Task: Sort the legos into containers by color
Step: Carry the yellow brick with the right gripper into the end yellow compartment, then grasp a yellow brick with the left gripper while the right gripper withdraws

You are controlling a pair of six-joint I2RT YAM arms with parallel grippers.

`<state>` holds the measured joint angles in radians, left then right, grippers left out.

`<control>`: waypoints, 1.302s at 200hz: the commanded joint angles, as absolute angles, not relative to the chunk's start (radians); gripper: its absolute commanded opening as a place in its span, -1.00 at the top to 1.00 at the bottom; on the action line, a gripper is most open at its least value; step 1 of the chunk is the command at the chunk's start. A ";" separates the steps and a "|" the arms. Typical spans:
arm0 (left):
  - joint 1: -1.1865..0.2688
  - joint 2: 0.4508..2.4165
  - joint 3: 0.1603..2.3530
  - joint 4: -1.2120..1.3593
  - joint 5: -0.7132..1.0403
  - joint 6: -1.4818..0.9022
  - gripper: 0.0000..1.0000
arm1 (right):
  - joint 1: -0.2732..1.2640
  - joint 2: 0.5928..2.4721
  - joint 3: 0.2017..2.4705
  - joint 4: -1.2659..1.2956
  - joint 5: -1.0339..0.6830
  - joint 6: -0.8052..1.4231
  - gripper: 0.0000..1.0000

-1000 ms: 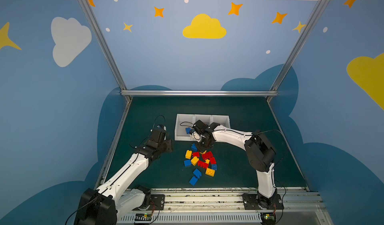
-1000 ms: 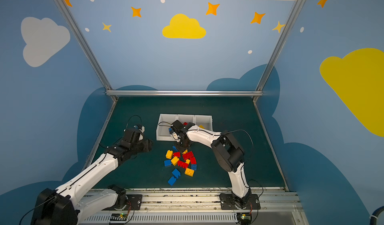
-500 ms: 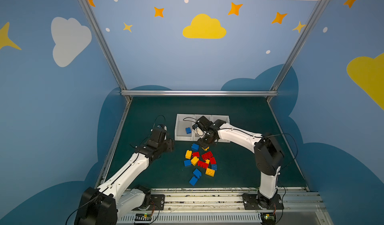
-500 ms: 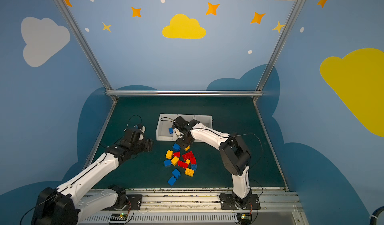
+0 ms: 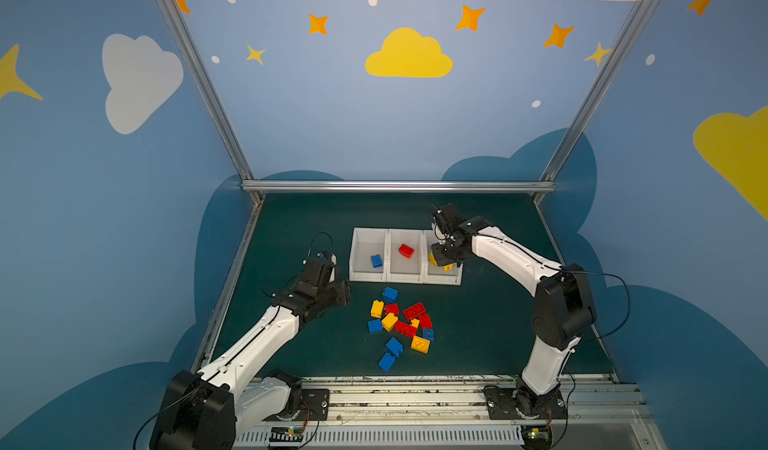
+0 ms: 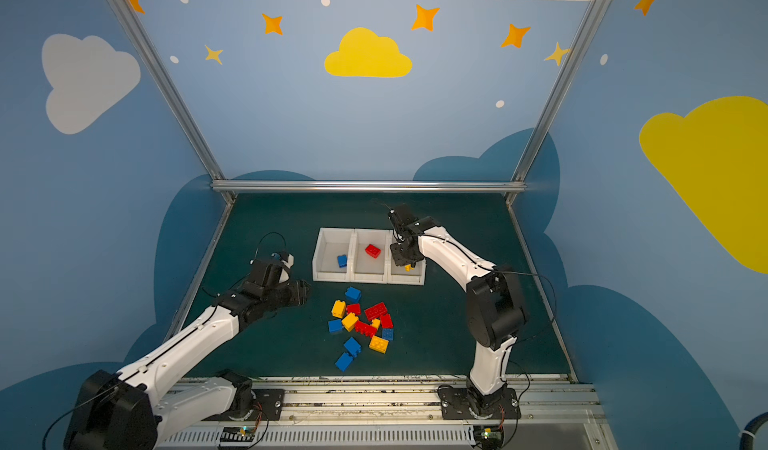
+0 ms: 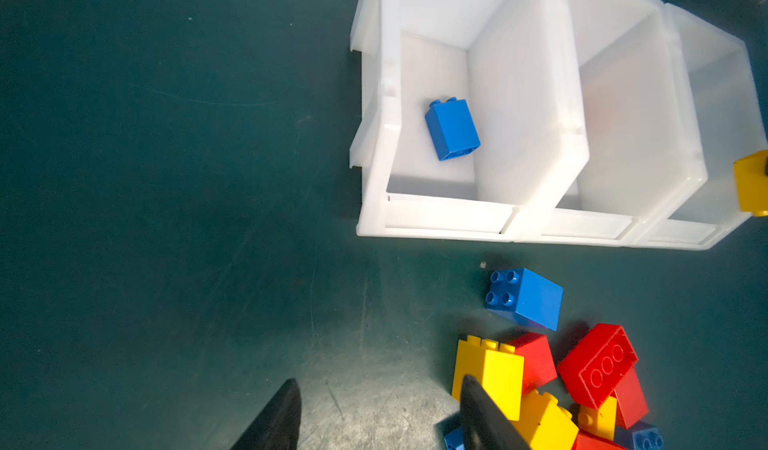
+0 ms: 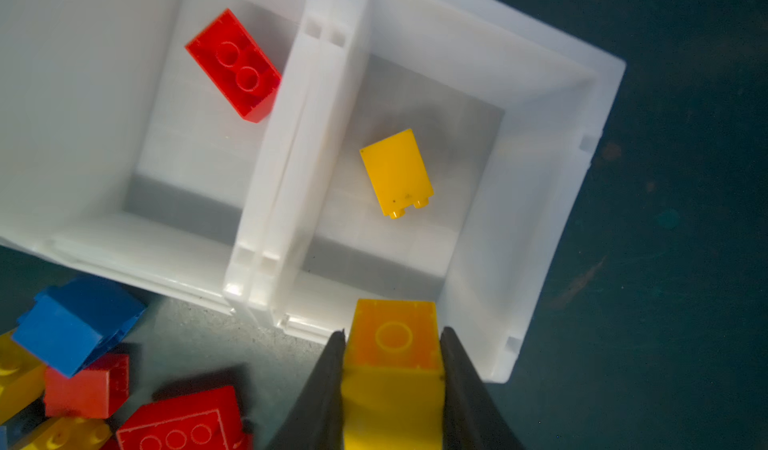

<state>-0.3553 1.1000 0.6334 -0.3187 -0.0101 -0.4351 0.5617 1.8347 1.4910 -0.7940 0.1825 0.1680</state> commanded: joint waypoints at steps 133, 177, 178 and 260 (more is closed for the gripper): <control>-0.355 1.133 0.638 -0.291 0.078 -0.406 -0.23 | 0.534 1.857 1.506 -0.805 0.170 0.238 -0.38; -0.382 1.151 0.650 -0.283 0.095 -0.393 -0.23 | 0.536 1.794 1.484 -0.807 0.140 0.258 -0.37; -0.383 1.152 0.651 -0.283 0.095 -0.391 -0.23 | 0.537 1.792 1.482 -0.807 0.139 0.259 -0.37; -0.550 1.332 0.724 -0.270 0.105 -0.380 -0.22 | 0.545 1.632 1.341 -0.790 0.076 0.347 -0.35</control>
